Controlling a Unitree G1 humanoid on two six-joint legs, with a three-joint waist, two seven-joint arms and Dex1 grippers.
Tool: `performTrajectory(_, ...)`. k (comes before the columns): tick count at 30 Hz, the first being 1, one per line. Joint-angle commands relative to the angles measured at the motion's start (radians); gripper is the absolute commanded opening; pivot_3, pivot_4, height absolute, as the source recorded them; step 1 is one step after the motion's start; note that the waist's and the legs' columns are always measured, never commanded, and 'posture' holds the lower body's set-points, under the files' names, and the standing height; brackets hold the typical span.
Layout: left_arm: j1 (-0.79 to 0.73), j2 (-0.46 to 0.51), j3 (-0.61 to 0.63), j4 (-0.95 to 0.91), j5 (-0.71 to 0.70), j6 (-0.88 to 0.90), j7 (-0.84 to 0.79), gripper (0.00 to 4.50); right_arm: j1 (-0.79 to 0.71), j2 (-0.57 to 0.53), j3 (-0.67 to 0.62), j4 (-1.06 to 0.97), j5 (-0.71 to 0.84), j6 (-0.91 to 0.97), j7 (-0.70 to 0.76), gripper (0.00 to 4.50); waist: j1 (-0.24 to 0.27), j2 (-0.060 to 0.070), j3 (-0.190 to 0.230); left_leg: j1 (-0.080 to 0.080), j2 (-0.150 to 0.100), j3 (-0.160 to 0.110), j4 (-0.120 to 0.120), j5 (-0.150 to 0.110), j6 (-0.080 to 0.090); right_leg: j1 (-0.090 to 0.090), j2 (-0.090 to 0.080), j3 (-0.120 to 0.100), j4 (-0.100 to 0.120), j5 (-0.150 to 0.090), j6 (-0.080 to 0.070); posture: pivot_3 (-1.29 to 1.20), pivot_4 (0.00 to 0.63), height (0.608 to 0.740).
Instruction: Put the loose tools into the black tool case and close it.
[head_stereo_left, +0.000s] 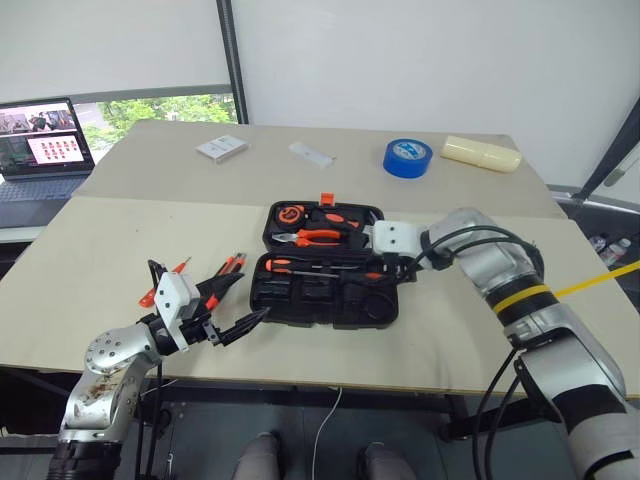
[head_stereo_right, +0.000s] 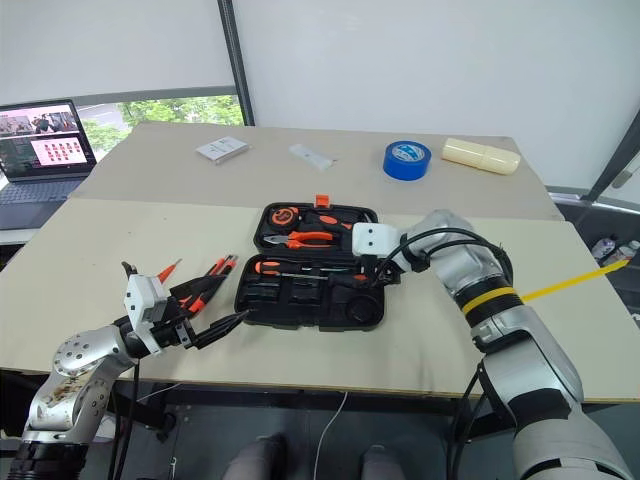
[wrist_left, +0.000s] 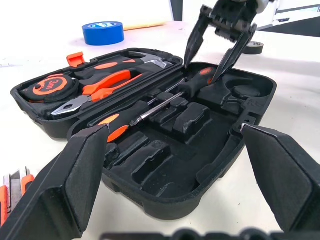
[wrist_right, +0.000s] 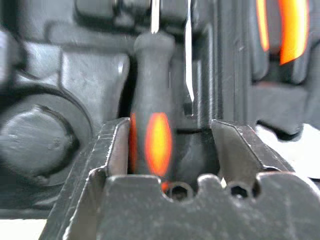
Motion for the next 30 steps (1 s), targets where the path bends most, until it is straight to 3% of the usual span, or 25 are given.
performTrajectory(1, -0.011, 0.013, 0.011, 0.005, 0.013, -0.024, 0.002, 4.50, -0.052, 0.022, -0.132, 0.055, 0.124, 0.014, 0.032, 2.56, -0.002, 0.000, 0.000, 0.000, 0.000, 0.000, 0.000, 0.000, 0.000, 0.000, 0.000, 0.000, 0.000, 0.000, 0.000, 0.00, 0.150, 0.740)
performTrajectory(4, -0.016, 0.014, 0.007, 0.014, 0.021, -0.021, 0.008, 4.50, -0.034, 0.112, -0.183, 0.098, 0.176, 0.042, -0.010, 1.80, -0.012, 0.000, 0.000, 0.001, 0.000, 0.000, 0.000, 0.000, 0.000, 0.000, 0.000, 0.000, 0.000, 0.000, 0.000, 0.00, 0.150, 0.740)
performTrajectory(9, -0.013, 0.020, 0.007, 0.017, 0.035, -0.013, 0.018, 4.50, 0.016, 0.213, -0.170, 0.164, 0.139, -0.017, -0.086, 0.04, -0.015, 0.000, 0.000, 0.001, 0.001, 0.000, -0.001, 0.000, 0.000, 0.000, 0.001, 0.000, 0.001, 0.000, 0.000, 0.00, 0.150, 0.740)
performTrajectory(24, -0.017, 0.032, 0.018, 0.058, 0.063, -0.043, 0.041, 4.50, 0.076, 0.256, -0.043, 0.281, -0.032, -0.134, -0.154, 0.04, -0.010, -0.001, -0.004, 0.010, 0.001, 0.000, 0.000, -0.004, -0.008, 0.003, 0.001, 0.000, 0.001, 0.000, 0.001, 0.00, 0.150, 0.740)
performTrajectory(30, 0.029, 0.027, 0.070, 0.037, 0.013, 0.001, 0.067, 4.50, 0.072, 0.261, -0.184, 0.224, 0.091, -0.164, -0.214, 0.04, -0.014, -0.003, -0.004, 0.012, 0.003, 0.002, -0.001, -0.006, -0.010, 0.004, 0.001, 0.000, 0.001, -0.004, -0.004, 0.00, 0.150, 0.740)
